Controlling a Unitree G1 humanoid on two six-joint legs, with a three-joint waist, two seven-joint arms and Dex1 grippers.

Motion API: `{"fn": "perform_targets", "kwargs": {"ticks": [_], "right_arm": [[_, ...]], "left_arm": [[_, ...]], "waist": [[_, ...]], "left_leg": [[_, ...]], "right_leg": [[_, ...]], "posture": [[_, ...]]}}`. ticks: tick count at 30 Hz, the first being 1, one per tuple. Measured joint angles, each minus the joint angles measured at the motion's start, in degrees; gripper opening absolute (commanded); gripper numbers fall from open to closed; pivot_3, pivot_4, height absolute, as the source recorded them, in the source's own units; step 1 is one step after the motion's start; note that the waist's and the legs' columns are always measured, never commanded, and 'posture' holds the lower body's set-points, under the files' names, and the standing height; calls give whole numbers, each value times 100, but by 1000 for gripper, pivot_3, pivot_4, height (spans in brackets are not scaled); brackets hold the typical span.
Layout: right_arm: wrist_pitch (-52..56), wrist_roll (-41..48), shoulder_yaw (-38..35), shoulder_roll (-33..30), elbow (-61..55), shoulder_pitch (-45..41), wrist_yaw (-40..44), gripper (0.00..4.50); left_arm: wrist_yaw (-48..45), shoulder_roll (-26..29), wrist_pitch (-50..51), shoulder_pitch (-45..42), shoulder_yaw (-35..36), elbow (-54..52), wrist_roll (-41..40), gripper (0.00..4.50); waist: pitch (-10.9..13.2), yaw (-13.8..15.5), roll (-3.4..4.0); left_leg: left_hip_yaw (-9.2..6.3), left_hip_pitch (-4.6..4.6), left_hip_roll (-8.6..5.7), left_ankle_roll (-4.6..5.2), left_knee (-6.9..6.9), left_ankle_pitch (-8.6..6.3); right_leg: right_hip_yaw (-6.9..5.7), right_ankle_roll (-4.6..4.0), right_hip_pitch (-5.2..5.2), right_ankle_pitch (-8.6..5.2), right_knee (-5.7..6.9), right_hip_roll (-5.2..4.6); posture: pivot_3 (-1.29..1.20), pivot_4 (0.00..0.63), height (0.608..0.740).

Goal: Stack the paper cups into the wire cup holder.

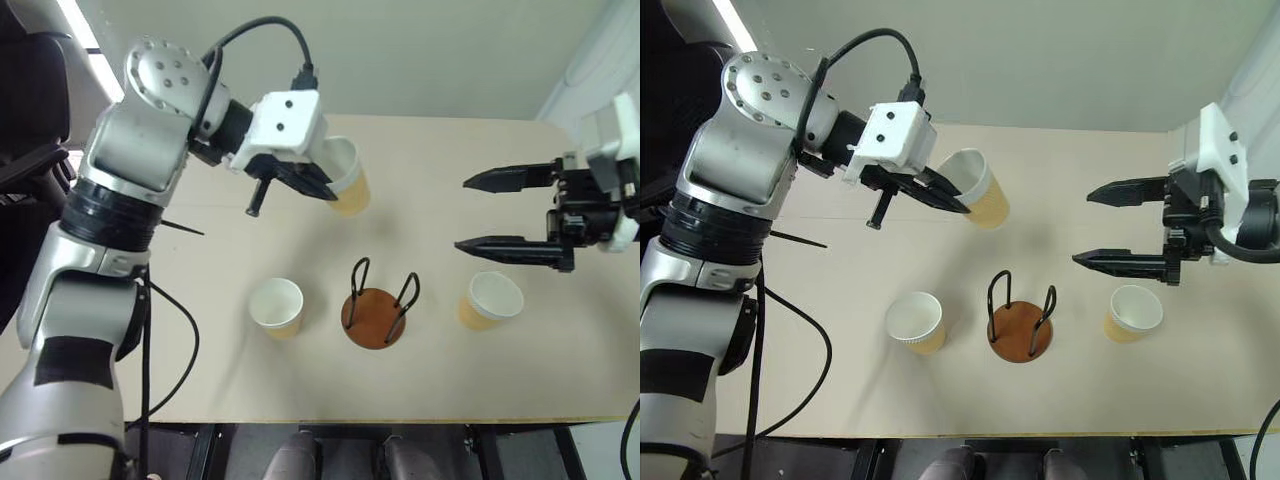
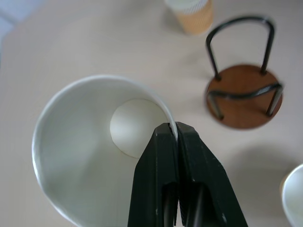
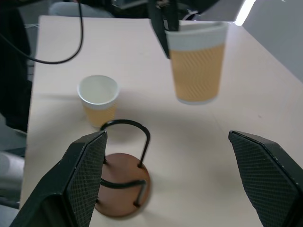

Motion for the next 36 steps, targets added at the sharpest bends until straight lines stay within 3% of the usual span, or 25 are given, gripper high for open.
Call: {"fn": "perform_targets", "kwargs": {"ticks": [18,24,36], "right_arm": [[932,945,-1830,-352,-1189,1176,-762,4212],[1074,1495,-2265,-854,-1170,842,-1020,4212],[1054,2148,-2318,-1474,-823,410,-1256,4212]], "left_arm": [[-5,-525,-59,-491,-1266,19,-1139,52],[-5,-442,-315,-623,-1751,42,-1336,52],[-6,-208,-473,-682,-2354,-45,-1642,52]], "waist": [[0,14,1],[1,15,2],[1,26,2]], "left_leg": [[6,0,0,0,-2,0],[6,1,0,0,-4,0],[6,0,-2,2,-3,-2]], "right_leg": [[3,3,1,-1,0,-2],[4,6,2,-2,0,-2],[5,13,3,-6,-3,-3]], "posture": [[0,150,740],[0,150,740],[0,150,740]]}}
